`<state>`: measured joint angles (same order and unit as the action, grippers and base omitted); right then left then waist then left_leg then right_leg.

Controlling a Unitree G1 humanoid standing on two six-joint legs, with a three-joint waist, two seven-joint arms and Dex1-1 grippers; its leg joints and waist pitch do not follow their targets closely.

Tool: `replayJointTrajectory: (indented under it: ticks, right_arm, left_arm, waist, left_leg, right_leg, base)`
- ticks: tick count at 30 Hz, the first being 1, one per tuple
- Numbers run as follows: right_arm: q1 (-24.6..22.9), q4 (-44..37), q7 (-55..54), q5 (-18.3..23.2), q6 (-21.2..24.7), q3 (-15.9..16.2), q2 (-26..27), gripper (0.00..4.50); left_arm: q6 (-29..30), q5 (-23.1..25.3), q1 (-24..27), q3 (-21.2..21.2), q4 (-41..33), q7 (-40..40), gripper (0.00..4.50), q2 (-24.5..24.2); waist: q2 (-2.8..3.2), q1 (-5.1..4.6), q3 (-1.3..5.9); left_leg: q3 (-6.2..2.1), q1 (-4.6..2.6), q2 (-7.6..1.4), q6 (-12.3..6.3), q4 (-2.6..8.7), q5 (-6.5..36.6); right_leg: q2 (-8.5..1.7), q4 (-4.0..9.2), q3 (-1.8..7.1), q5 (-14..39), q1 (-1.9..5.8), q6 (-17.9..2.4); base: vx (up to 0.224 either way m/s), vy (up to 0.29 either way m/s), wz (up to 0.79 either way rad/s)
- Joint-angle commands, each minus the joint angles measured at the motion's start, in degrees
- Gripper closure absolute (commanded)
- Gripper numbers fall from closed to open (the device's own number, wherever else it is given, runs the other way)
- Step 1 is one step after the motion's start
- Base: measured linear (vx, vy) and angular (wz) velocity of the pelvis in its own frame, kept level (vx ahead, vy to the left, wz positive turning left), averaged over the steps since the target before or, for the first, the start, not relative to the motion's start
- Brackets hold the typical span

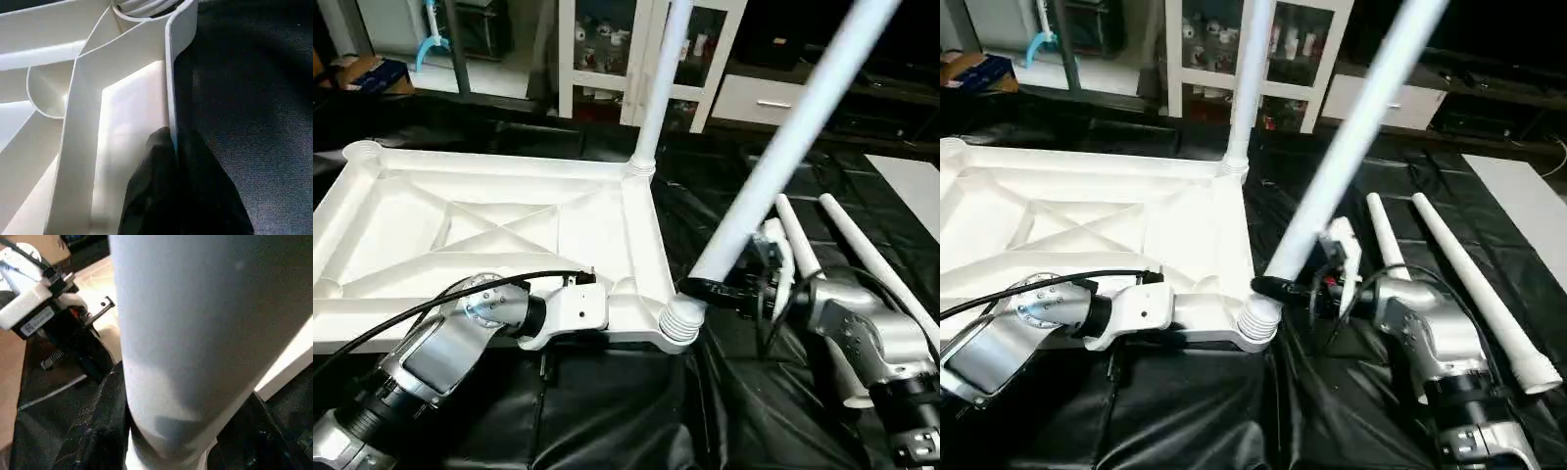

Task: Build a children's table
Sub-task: Insert table leg to table base

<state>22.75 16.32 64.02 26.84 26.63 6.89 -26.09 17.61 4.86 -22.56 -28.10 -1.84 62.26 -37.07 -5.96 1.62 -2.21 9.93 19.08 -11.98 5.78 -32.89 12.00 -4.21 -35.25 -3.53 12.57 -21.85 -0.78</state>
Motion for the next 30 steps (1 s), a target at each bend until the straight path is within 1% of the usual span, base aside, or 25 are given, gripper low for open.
replayJointTrajectory:
  ticks: [1,3,4,5,7,8,10,11,13,14,16,17,19,20,21,23,24,25,26,27,28,29,30]
  right_arm:
    - [-1.3,4.5,-2.5,-7.5,-0.8,3.6,-1.9,2.62]
    - [-1.0,5.6,-3.2,-9.1,-2.4,4.6,-1.9,2.62]
    - [-1.0,5.9,-3.4,-9.9,-3.3,5.0,-1.9,2.62]
    - [-1.1,5.9,-3.5,-10.3,-3.8,5.4,-1.9,2.62]
    - [-1.9,5.2,-3.1,-11.1,-4.7,6.3,-2.1,2.62]
    - [-1.9,5.2,-3.1,-11.1,-4.7,6.3,-2.1,2.62]
    - [-3.8,3.6,-2.8,-11.7,-5.1,7.6,-2.4,2.62]
    - [-4.1,3.4,-2.7,-11.7,-5.2,7.8,-2.4,2.62]
    - [-5.3,3.0,-2.7,-11.8,-5.3,8.3,-2.2,2.62]
    - [-6.7,2.7,-3.4,-11.9,-5.6,8.5,-1.9,2.62]
    - [-7.4,2.8,-3.9,-11.8,-5.9,8.5,-1.6,2.62]
    - [-8.4,3.1,-5.3,-12.1,-6.9,8.4,-1.0,2.62]
    - [-9.2,3.5,-6.5,-12.8,-8.3,8.5,-0.6,2.62]
    - [-9.5,3.5,-7.2,-13.3,-9.1,8.7,-0.4,2.62]
    - [-9.8,3.5,-7.6,-13.6,-9.6,8.9,-0.2,2.62]
    - [-10.5,2.9,-8.0,-14.4,-10.7,9.7,0.1,2.62]
    - [-10.5,3.2,-8.9,-14.9,-11.0,9.9,0.4,2.62]
    - [-10.5,3.5,-9.6,-15.2,-11.1,9.9,0.6,2.62]
    - [-10.4,4.1,-10.1,-16.5,-12.3,10.7,0.5,2.62]
    - [-10.3,4.5,-10.3,-17.0,-12.6,11.0,0.6,2.62]
    - [-10.3,4.8,-10.4,-17.5,-13.1,11.5,0.6,2.62]
    - [-10.1,4.9,-10.5,-17.4,-13.0,11.6,0.8,2.62]
    - [-9.8,5.1,-10.5,-17.4,-12.9,11.6,0.9,2.62]
  left_arm:
    - [0.7,2.6,-0.3,-0.6,1.4,-0.3,4.5,-1.0]
    - [0.6,2.7,-0.2,-0.6,1.5,-0.2,4.5,-1.0]
    - [0.6,2.7,-0.3,-0.6,1.5,-0.2,4.5,-1.0]
    - [0.7,2.7,-0.3,-0.6,1.5,-0.2,4.5,-1.0]
    - [0.7,2.7,-0.3,-0.6,1.5,-0.2,4.5,-1.0]
    - [0.7,2.7,-0.3,-0.6,1.5,-0.2,4.5,-1.0]
    - [0.8,2.7,-0.2,-0.5,1.4,-0.3,4.5,-1.0]
    - [0.8,2.7,-0.2,-0.5,1.4,-0.3,4.5,-1.0]
    - [0.8,2.7,-0.2,-0.5,1.4,-0.4,4.5,-1.0]
    - [0.9,2.6,-0.1,-0.6,1.3,-0.4,4.5,-1.0]
    - [1.0,2.6,-0.1,-0.6,1.2,-0.4,4.5,-1.0]
    - [1.0,2.7,0.0,-0.6,1.2,-0.4,4.5,-1.0]
    - [1.0,2.7,0.0,-0.5,1.2,-0.3,4.5,-0.9]
    - [1.0,2.8,0.0,-0.5,1.2,-0.3,4.5,-0.9]
    - [0.9,2.8,0.0,-0.6,1.2,-0.3,4.5,-0.9]
    - [0.9,2.8,-0.1,-0.6,1.3,-0.2,4.5,-0.9]
    - [0.9,2.8,-0.1,-0.6,1.3,-0.2,4.5,-0.8]
    - [0.9,2.8,-0.1,-0.6,1.3,-0.1,4.5,-0.8]
    - [0.9,2.8,-0.1,-0.6,1.3,-0.1,4.5,-0.8]
    - [0.9,2.8,-0.1,-0.6,1.3,-0.1,4.5,-0.8]
    - [0.9,2.8,-0.2,-0.7,1.3,-0.1,4.5,-0.8]
    - [1.0,2.7,-0.2,-0.7,1.3,0.0,4.5,-0.9]
    - [1.0,2.7,-0.2,-0.7,1.2,0.0,4.5,-0.9]
  waist:
    - [1.12,-0.18,2.24]
    - [1.22,-0.27,2.17]
    - [1.18,-0.41,2.15]
    - [1.13,-0.54,2.14]
    - [1.1,-0.62,2.18]
    - [1.16,-0.62,2.16]
    - [1.1,-0.69,2.35]
    - [1.1,-0.73,2.46]
    - [1.05,-0.78,2.53]
    - [0.86,-0.76,2.49]
    - [0.97,-0.78,2.41]
    - [1.05,-0.82,2.42]
    - [0.97,-0.89,2.37]
    - [1.02,-1.02,2.23]
    - [0.98,-1.04,2.24]
    - [0.92,-1.2,2.0]
    - [0.94,-1.31,1.98]
    - [0.88,-1.51,1.87]
    - [1.0,-1.6,1.76]
    - [1.0,-1.6,1.76]
    - [1.08,-1.88,1.4]
    - [1.05,-2.1,1.33]
    - [1.05,-2.19,1.35]
  left_leg:
    - [0.01,0.17,-1.74,-0.31,3.65,8.4]
    - [-0.06,0.13,-1.76,-0.01,3.76,9.1]
    - [-0.13,0.22,-1.78,0.28,3.81,9.9]
    - [-0.17,0.15,-1.77,0.45,3.85,10.7]
    - [-0.17,0.06,-1.74,0.47,3.8,11.3]
    - [-0.22,0.14,-1.78,0.46,3.85,11.8]
    - [-0.3,0.2,-1.8,0.38,3.83,10.9]
    - [-0.3,0.19,-1.81,0.18,3.78,9.8]
    - [-0.23,0.27,-1.76,-0.15,3.7,8.8]
    - [-0.17,0.27,-1.73,-0.36,3.67,8.5]
    - [-0.17,0.17,-1.78,-0.32,3.78,9.3]
    - [-0.19,0.16,-1.79,-0.11,3.81,10.2]
    - [-0.18,0.19,-1.76,0.07,3.84,11.0]
    - [-0.29,0.15,-1.79,0.4,4.03,13.2]
    - [-0.32,0.12,-1.78,0.48,4.04,13.8]
    - [-0.51,0.11,-1.77,0.7,4.22,16.5]
    - [-0.55,0.12,-1.75,0.75,4.24,17.2]
    - [-0.74,0.21,-1.71,0.9,4.36,18.2]
    - [-0.88,0.12,-1.74,1.2,4.4,19.7]
    - [-0.88,0.12,-1.74,1.2,4.4,19.7]
    - [-1.17,-0.19,-1.64,1.62,4.52,23.3]
    - [-1.49,-0.36,-1.57,1.85,4.58,25.6]
    - [-1.61,-0.44,-1.52,1.86,4.57,26.5]
  right_leg:
    - [-3.32,3.95,2.87,8.1,1.83,-11.6]
    - [-3.28,4.04,2.86,8.8,1.74,-11.3]
    - [-3.27,4.12,2.84,9.7,1.73,-11.0]
    - [-3.25,4.23,2.84,10.6,1.65,-10.7]
    - [-3.25,4.32,2.88,11.5,1.59,-10.6]
    - [-3.29,4.41,2.9,11.9,1.6,-10.4]
    - [-3.17,4.14,2.85,9.6,1.72,-10.5]
    - [-3.11,3.89,2.82,7.5,1.77,-10.9]
    - [-3.07,3.69,2.81,5.3,1.87,-11.5]
    - [-3.07,3.66,2.84,4.9,1.88,-11.6]
    - [-3.07,3.79,2.83,5.6,1.78,-11.6]
    - [-3.12,3.86,2.82,6.5,1.73,-11.5]
    - [-3.12,4.03,2.83,7.6,1.68,-11.3]
    - [-3.08,4.34,2.8,10.1,1.56,-10.7]
    - [-3.13,4.46,2.8,11.1,1.54,-10.4]
    - [-3.16,4.92,2.79,15.5,1.28,-9.1]
    - [-3.19,5.03,2.8,16.7,1.24,-8.7]
    - [-3.19,5.24,2.76,19.1,1.22,-7.9]
    - [-3.31,5.52,2.72,21.7,0.99,-7.2]
    - [-3.31,5.52,2.72,21.7,0.99,-7.2]
    - [-3.36,6.18,2.57,27.1,0.56,-5.7]
    - [-3.45,6.58,2.38,30.5,0.49,-4.6]
    - [-3.44,6.74,2.29,31.7,0.45,-4.1]
  base:
    - [0.0,0.0,0.0]
    - [0.0,0.0,0.0]
    - [0.0,0.0,0.0]
    - [0.0,0.0,0.0]
    - [0.0,0.0,0.0]
    - [0.0,0.0,0.0]
    - [0.0,0.0,0.0]
    - [0.0,0.0,0.0]
    - [0.0,0.0,0.0]
    - [0.0,0.0,0.0]
    - [0.0,0.0,0.0]
    - [0.0,0.0,0.0]
    - [0.0,0.0,0.0]
    - [0.0,0.0,0.0]
    - [0.0,0.0,0.0]
    - [0.0,0.0,0.0]
    - [0.0,0.0,0.0]
    - [0.0,0.0,0.0]
    - [0.0,0.0,0.0]
    - [0.0,0.0,0.0]
    - [0.0,0.0,0.0]
    - [0.0,0.0,0.0]
    - [0.0,0.0,0.0]
